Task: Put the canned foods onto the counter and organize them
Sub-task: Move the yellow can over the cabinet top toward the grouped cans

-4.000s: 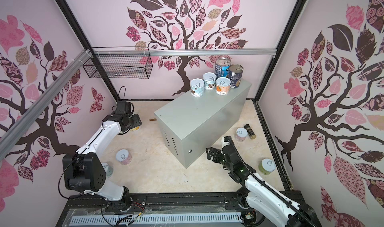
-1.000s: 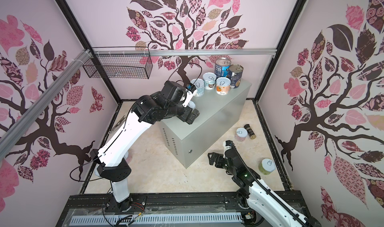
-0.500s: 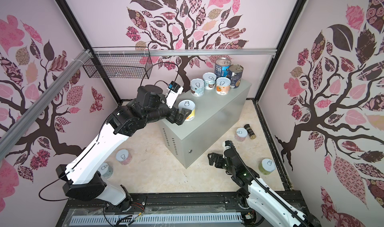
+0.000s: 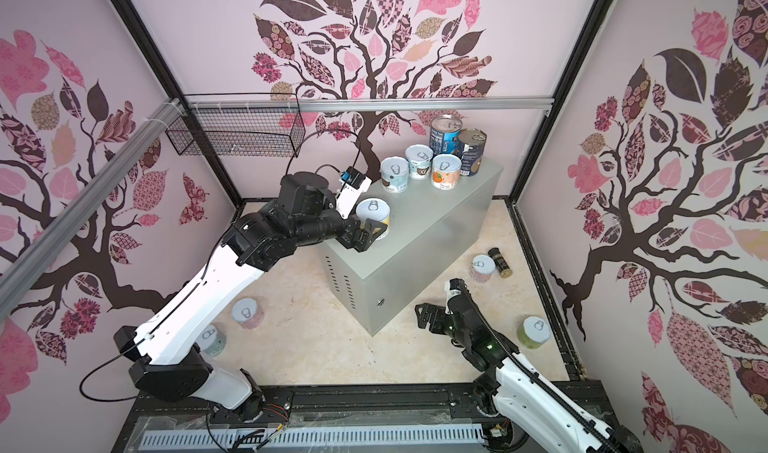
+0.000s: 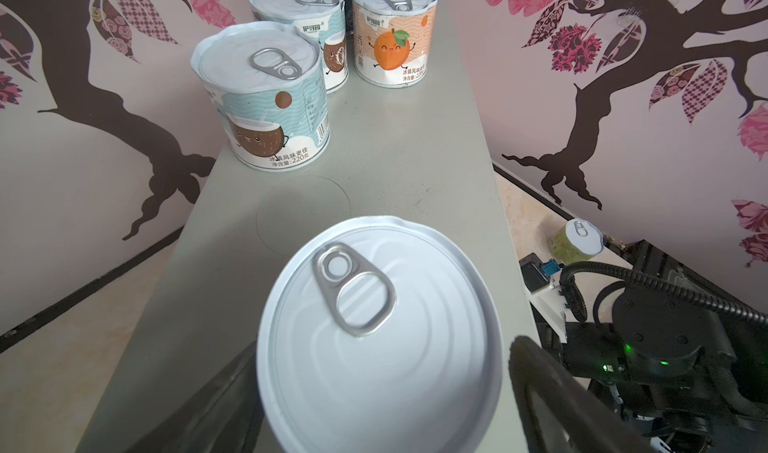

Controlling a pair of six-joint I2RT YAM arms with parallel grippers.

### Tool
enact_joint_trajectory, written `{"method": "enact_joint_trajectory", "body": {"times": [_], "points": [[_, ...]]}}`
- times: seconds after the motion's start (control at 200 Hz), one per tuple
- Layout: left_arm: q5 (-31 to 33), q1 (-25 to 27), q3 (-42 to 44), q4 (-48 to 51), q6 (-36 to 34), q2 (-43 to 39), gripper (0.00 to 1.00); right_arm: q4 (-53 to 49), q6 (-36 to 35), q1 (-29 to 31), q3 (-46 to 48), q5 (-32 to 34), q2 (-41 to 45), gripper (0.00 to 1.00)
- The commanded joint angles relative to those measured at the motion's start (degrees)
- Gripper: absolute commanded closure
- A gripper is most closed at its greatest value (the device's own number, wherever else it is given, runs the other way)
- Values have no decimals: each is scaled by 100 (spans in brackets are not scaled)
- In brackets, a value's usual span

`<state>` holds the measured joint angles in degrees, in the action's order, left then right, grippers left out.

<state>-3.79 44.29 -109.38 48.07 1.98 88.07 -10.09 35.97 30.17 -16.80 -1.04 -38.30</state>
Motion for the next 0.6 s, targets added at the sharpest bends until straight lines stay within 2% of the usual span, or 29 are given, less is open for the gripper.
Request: {"method": "enact_joint_trajectory", "body": {"times": [0.0,0.35,0.595], "points": [[-74,-8,41,-202,-4,96,15,-31,-68,-34,-266,86,-41,0],[-10,-8,-74,-246,47,280,33,-5,-95,-29,-252,104,10,0],[56,19,-136,-496,236,464,36,50,-160,-30,-300,74,-125,0]]}}
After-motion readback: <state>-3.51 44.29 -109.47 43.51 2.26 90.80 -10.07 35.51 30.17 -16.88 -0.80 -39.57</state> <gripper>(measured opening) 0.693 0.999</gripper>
